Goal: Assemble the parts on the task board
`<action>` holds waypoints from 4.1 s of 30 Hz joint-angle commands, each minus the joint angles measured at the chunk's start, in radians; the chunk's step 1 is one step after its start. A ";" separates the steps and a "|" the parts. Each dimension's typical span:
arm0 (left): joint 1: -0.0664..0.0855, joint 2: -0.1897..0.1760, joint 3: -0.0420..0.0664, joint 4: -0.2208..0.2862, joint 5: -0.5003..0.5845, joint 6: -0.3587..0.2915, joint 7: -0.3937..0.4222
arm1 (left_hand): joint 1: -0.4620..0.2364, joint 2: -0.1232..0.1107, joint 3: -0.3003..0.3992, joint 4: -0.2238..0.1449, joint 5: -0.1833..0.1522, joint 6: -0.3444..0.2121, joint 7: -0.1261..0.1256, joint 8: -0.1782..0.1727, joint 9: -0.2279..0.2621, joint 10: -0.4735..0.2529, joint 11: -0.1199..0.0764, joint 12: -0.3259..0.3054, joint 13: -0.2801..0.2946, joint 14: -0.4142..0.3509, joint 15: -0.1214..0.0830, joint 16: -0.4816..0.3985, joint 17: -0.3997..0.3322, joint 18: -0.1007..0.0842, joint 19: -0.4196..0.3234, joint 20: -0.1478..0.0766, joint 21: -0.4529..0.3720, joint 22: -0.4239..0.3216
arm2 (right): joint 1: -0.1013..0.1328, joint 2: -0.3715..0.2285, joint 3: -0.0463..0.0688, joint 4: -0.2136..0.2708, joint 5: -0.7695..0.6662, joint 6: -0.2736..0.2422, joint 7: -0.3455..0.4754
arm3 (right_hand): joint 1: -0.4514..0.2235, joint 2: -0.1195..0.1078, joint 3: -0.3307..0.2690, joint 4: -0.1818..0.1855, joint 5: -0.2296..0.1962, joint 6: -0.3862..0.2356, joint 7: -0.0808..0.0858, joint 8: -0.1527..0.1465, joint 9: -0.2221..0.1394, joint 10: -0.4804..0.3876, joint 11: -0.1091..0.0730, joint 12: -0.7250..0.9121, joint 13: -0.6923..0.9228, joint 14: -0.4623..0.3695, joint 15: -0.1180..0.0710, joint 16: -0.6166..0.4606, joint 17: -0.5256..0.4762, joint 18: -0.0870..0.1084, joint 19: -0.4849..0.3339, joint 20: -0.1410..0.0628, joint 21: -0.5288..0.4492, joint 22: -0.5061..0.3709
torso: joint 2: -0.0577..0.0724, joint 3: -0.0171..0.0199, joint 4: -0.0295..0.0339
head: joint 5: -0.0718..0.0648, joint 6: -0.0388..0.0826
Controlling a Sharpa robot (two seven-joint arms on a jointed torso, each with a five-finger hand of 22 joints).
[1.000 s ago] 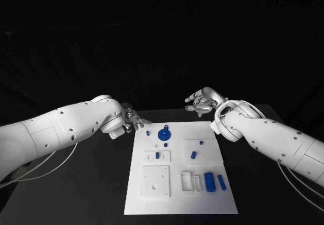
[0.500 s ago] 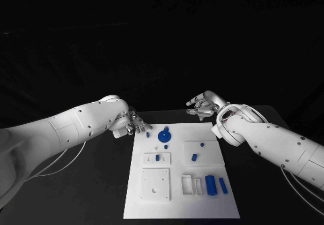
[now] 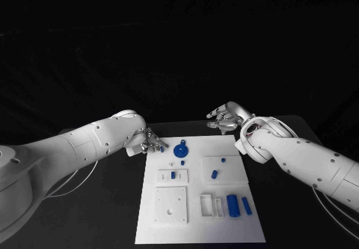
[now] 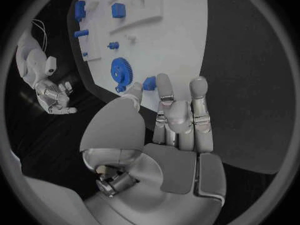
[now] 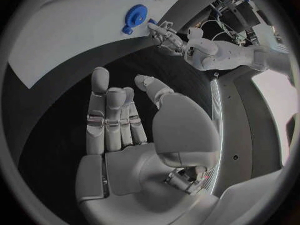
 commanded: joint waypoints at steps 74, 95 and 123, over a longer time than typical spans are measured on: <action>-0.001 -0.038 0.003 0.027 0.108 0.080 0.031 | 0.153 0.134 0.076 -0.316 0.372 -0.039 0.003 0.024 -0.048 0.018 0.005 -0.011 -0.008 -0.012 0.006 0.010 -0.003 -0.003 -0.013 0.009 0.000 0.018 | 0.000 0.018 0.001 -0.019 -0.006 0.004 0.004 | 0.001 -0.001 0.000 0.003 0.009 -0.008 0.001 -0.003 -0.001 -0.002 -0.002 0.004 -0.002 0.005 -0.003 -0.003 -0.001 0.009 0.031 -0.004 0.000 -0.004 | 0.001 0.0011 0.0012 | -0.001 -0.010; 0.002 -0.111 0.030 0.103 0.380 0.067 0.065 | 0.131 0.166 0.118 -0.353 0.371 -0.050 0.006 0.051 -0.006 0.023 0.004 -0.006 -0.006 -0.007 0.010 0.024 0.018 0.009 -0.016 0.016 0.013 0.017 | -0.005 0.005 0.000 0.028 -0.001 0.039 0.013 | 0.006 0.002 0.000 -0.011 -0.001 -0.004 0.001 -0.004 -0.001 -0.002 -0.002 0.005 -0.001 0.005 -0.003 -0.002 0.000 0.008 0.030 -0.005 0.003 -0.002 | 0.000 0.0009 0.0026 | 0.002 0.007; 0.001 -0.205 0.036 0.261 0.663 0.049 0.201 | 0.130 0.172 0.120 -0.361 0.371 -0.050 0.005 0.053 -0.002 0.029 0.000 -0.004 -0.005 -0.005 0.005 0.021 0.017 0.007 -0.010 0.009 0.012 0.014 | -0.051 -0.046 -0.017 0.149 0.051 0.064 0.070 | 0.043 0.050 -0.136 -0.063 -0.227 0.003 -0.002 -0.003 -0.001 0.004 0.001 0.018 0.008 0.007 0.001 0.002 0.003 0.008 0.032 -0.001 0.004 -0.020 | 0.002 0.0006 0.0018 | 0.003 0.033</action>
